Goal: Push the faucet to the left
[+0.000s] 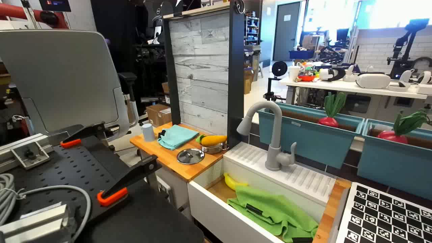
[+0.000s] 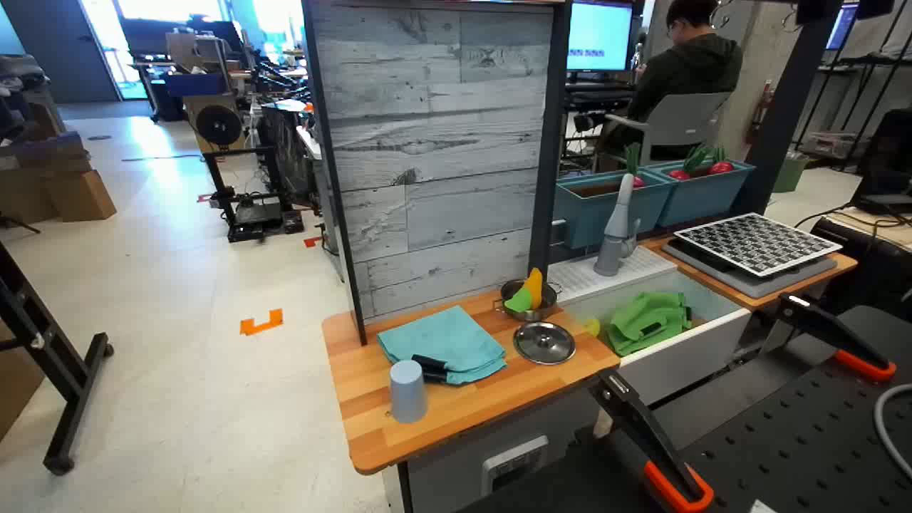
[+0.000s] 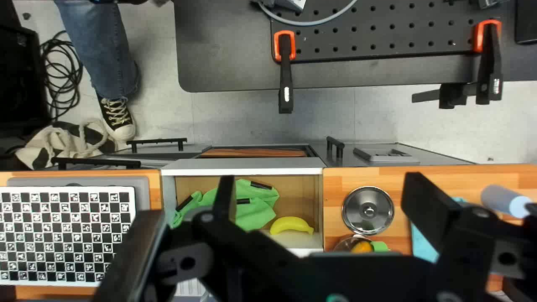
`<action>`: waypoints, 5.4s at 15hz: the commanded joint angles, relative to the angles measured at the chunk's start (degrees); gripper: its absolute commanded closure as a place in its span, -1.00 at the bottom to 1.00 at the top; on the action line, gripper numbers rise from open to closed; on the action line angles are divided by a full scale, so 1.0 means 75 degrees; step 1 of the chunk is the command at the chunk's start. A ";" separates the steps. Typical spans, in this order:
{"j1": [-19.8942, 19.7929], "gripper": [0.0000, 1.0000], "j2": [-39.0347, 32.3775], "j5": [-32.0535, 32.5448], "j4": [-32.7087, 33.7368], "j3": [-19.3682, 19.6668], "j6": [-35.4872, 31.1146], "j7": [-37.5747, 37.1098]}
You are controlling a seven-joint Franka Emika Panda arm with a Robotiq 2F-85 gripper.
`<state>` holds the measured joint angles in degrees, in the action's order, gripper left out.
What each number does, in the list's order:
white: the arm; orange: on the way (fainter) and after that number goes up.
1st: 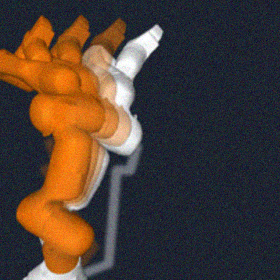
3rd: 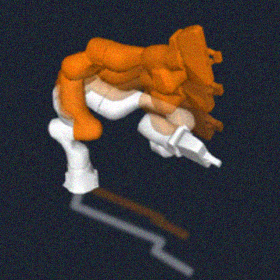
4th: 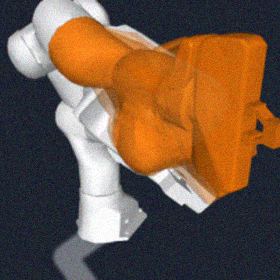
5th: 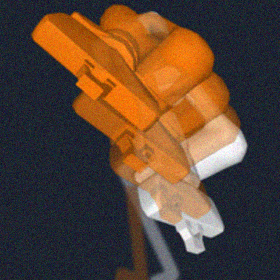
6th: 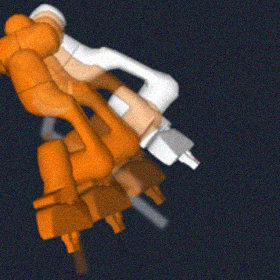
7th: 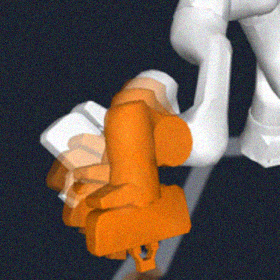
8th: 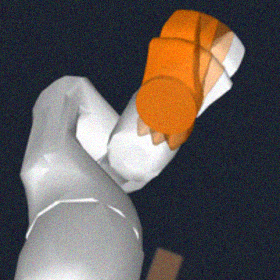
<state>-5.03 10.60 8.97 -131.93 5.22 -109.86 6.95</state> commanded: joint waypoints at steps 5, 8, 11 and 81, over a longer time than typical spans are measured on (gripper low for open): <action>0.0009 -1.00 -0.0001 -0.0001 0.0021 0.0007 0.0012 -0.0002; -0.0019 -1.00 -0.0089 -0.0089 0.0039 0.0043 -0.0086 -0.0086; -0.0070 -1.00 -0.0642 -0.0523 0.0269 0.0156 -0.0622 -0.0477; -0.1350 -1.00 -0.8005 -0.5150 0.5692 -0.1470 -0.4778 -0.2069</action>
<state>-13.88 -47.26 -25.84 -91.28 -2.45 -143.01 -11.87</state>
